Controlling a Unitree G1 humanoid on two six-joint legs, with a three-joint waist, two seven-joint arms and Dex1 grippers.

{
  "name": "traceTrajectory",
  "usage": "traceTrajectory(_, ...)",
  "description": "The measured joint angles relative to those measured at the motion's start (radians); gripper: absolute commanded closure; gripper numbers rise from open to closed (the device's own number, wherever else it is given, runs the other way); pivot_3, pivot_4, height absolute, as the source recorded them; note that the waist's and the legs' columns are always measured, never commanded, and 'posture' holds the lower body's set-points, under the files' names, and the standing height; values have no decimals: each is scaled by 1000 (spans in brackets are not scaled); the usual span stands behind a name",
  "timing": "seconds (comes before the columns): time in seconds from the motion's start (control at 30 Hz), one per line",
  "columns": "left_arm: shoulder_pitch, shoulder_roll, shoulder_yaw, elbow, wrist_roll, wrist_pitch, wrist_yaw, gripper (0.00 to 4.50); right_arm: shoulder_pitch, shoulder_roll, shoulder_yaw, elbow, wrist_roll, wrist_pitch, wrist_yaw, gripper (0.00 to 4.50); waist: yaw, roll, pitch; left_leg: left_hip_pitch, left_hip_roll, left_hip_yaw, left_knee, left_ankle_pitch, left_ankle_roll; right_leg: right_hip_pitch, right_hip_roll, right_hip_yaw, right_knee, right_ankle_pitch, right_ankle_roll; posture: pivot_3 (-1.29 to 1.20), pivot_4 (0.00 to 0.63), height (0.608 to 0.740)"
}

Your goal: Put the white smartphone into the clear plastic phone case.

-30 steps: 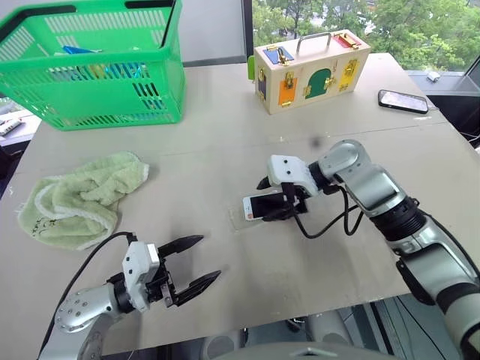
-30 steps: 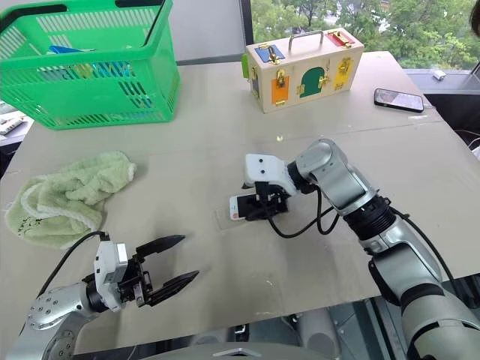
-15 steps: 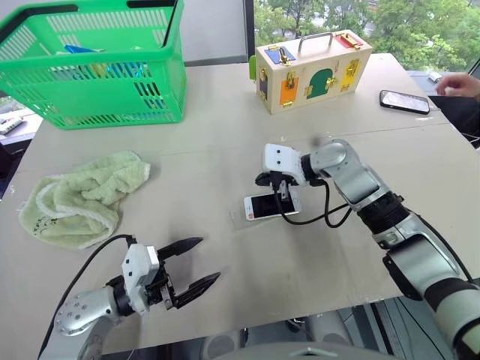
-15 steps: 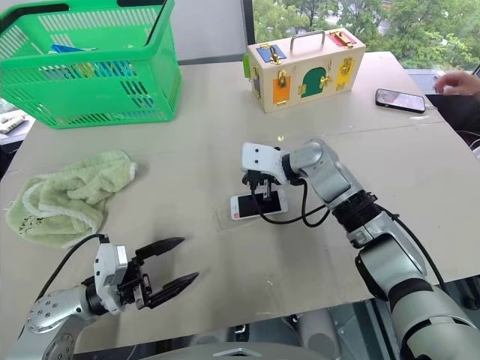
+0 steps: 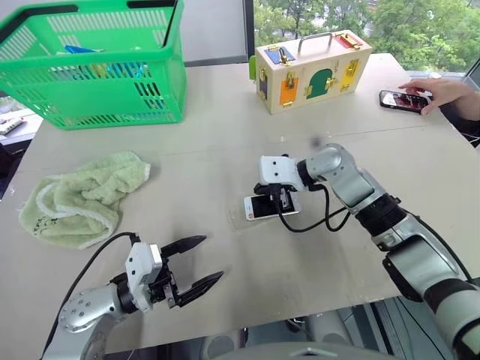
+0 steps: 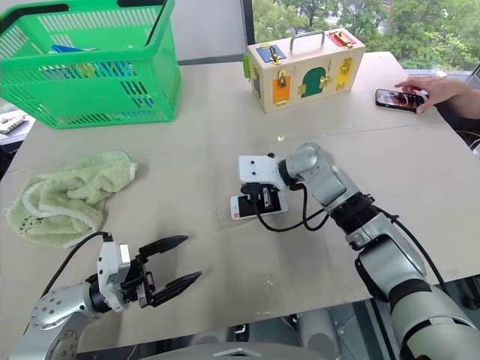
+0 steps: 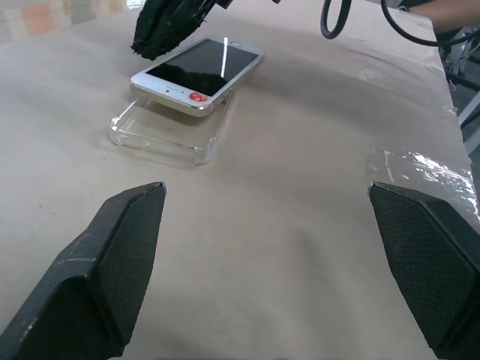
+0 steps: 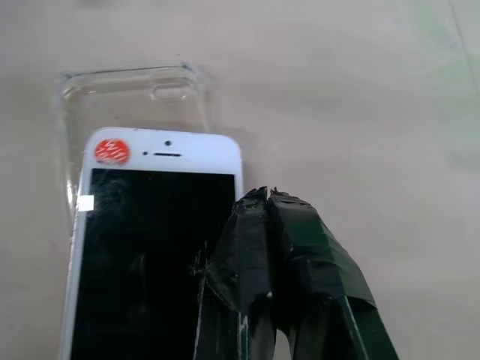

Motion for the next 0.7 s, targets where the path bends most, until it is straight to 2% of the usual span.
traceTrajectory(0.4,5,2,-2,-4,0,14,7,0,23,8,6,-38,4,9,4,4464,0,0,0,0,0,0,0,0,0,0,0,0,0,0,0,0,150,740)
traceTrajectory(0.53,18,2,-3,-14,0,14,19,0,-15,28,5,30,-15,19,-56,4464,-1,0,0,0,0,0,0,0,0,0,0,0,1,0,0,0,150,740)
traceTrajectory(0.7,28,2,-3,-25,0,14,27,0,-20,26,8,55,-32,17,-56,4464,0,0,0,0,0,0,0,0,0,0,0,0,0,0,0,0,150,740)
